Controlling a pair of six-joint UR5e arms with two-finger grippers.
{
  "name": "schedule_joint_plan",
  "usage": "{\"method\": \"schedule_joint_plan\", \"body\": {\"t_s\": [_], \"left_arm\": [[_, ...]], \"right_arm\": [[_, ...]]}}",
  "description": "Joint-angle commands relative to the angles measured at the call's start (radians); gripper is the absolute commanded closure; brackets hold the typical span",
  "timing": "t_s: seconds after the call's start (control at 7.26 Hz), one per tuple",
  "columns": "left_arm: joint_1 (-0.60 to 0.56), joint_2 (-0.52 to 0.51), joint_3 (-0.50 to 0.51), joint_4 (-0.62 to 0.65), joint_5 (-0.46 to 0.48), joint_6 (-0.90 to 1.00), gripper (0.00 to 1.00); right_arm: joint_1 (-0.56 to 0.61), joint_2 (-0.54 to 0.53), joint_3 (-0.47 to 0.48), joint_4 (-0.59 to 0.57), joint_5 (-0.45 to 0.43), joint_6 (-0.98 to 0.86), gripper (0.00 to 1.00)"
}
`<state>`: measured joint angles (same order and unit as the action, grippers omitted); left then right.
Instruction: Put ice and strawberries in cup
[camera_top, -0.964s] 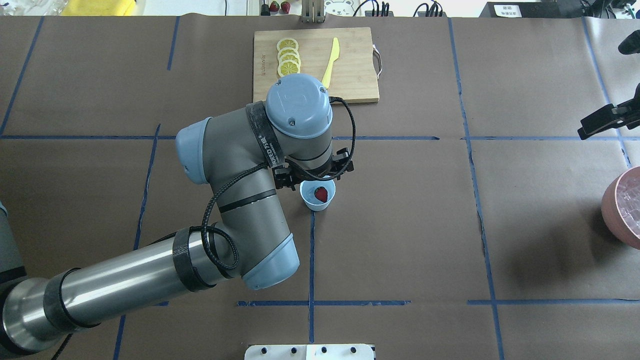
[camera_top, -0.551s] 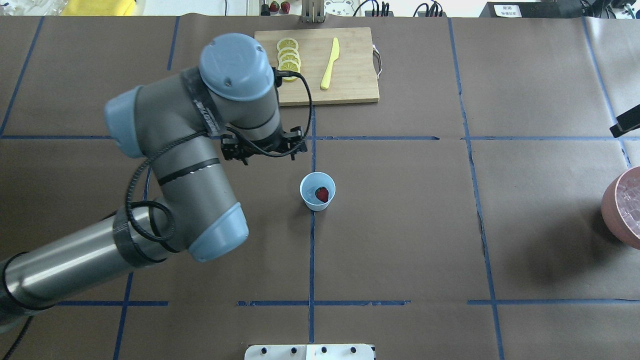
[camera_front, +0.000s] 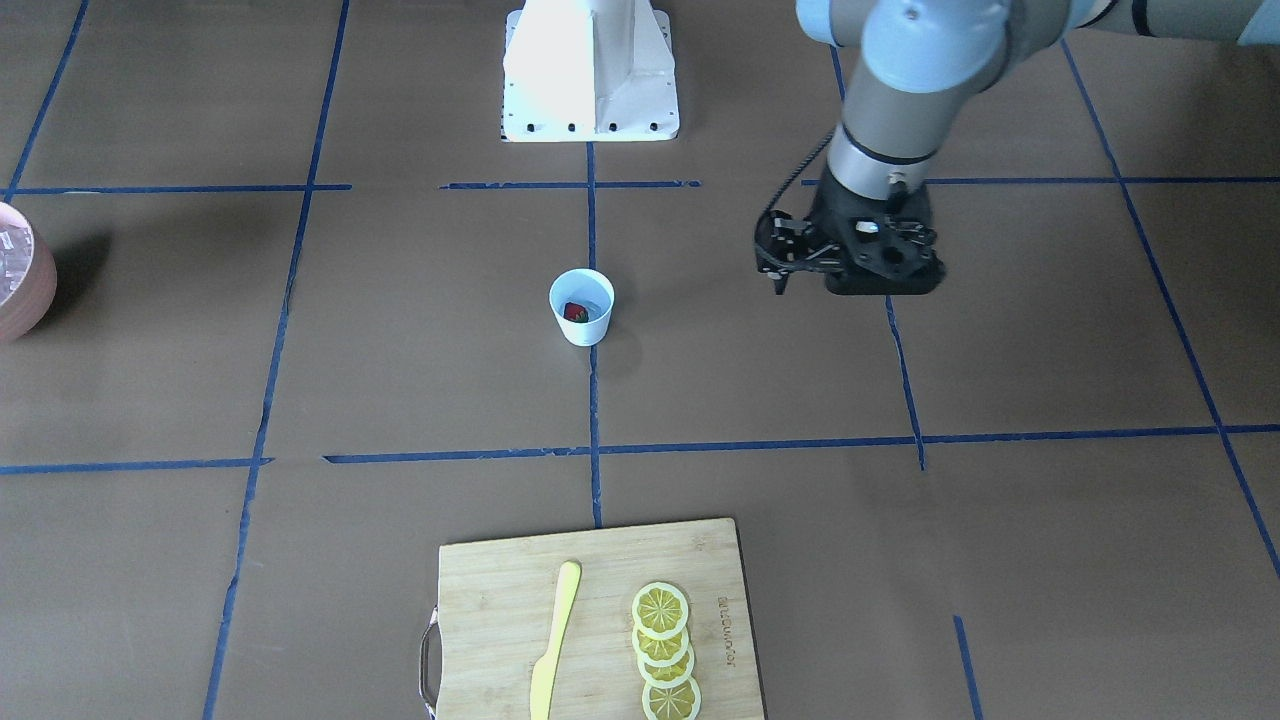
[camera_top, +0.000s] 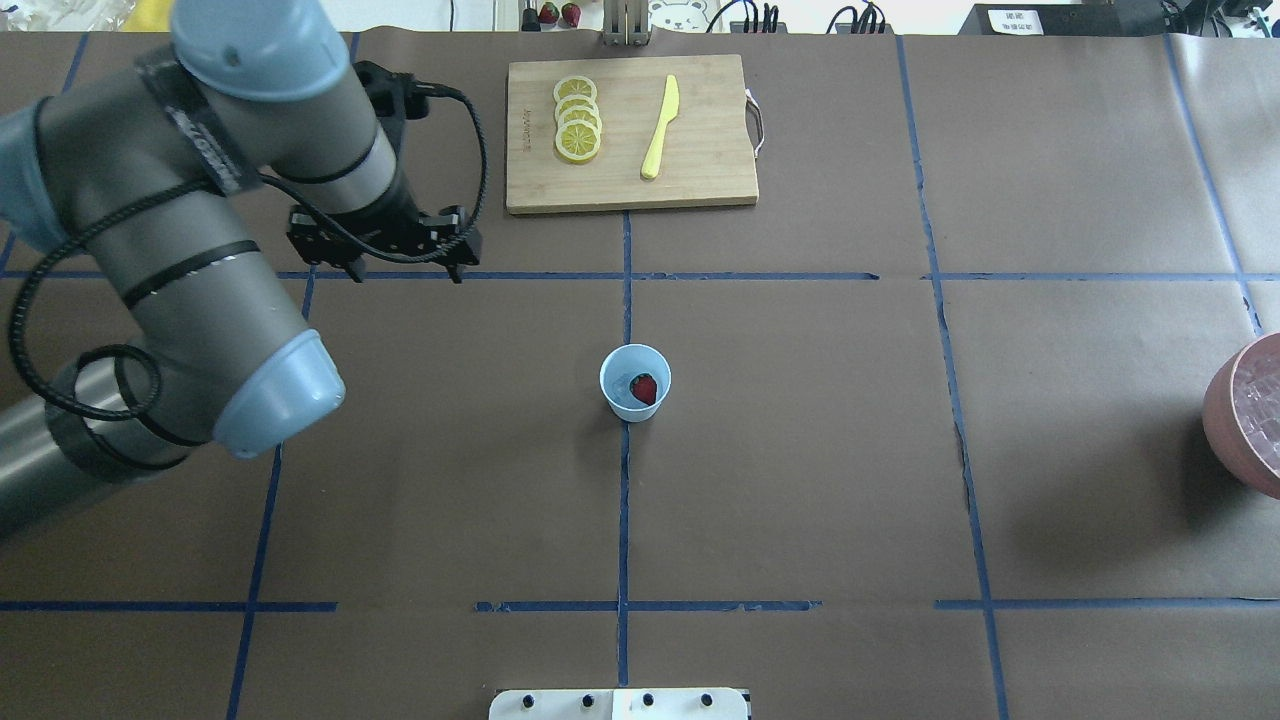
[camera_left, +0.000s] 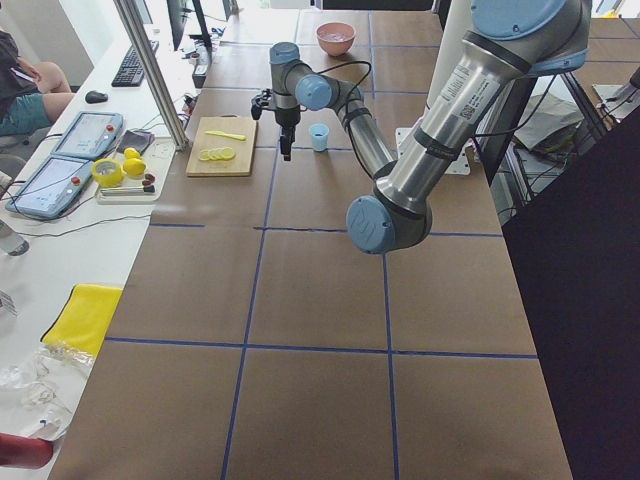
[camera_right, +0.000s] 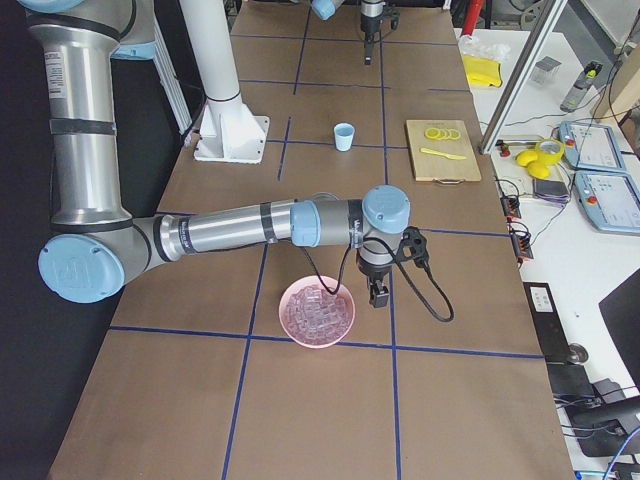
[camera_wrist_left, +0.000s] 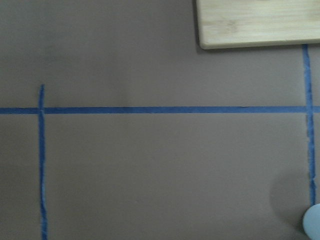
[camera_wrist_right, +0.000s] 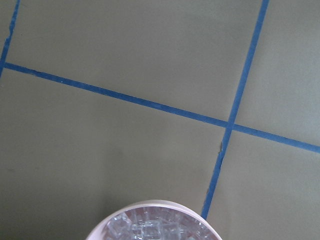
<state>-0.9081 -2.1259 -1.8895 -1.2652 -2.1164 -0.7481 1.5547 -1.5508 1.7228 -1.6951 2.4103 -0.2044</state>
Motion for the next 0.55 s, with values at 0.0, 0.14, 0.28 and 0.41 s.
{"method": "schedule_joint_plan", "body": {"t_s": [0.0, 0.14, 0.28, 0.41], "left_arm": [[-0.159, 0.114, 0.001, 0.003, -0.074, 0.265, 0.0], [-0.237, 0.154, 0.01, 0.003, -0.098, 0.385, 0.0], [-0.312, 0.187, 0.045, 0.003, -0.167, 0.509, 0.0], [-0.39, 0.22, 0.093, 0.003, -0.194, 0.642, 0.0]], "right_arm": [[0.045, 0.0, -0.066, 0.0, 0.009, -0.03, 0.0], [0.071, 0.001, -0.087, 0.0, 0.013, -0.026, 0.0], [0.085, 0.009, -0.085, 0.0, 0.013, -0.015, 0.0], [0.087, 0.024, -0.078, 0.002, 0.013, -0.012, 0.0]]}}
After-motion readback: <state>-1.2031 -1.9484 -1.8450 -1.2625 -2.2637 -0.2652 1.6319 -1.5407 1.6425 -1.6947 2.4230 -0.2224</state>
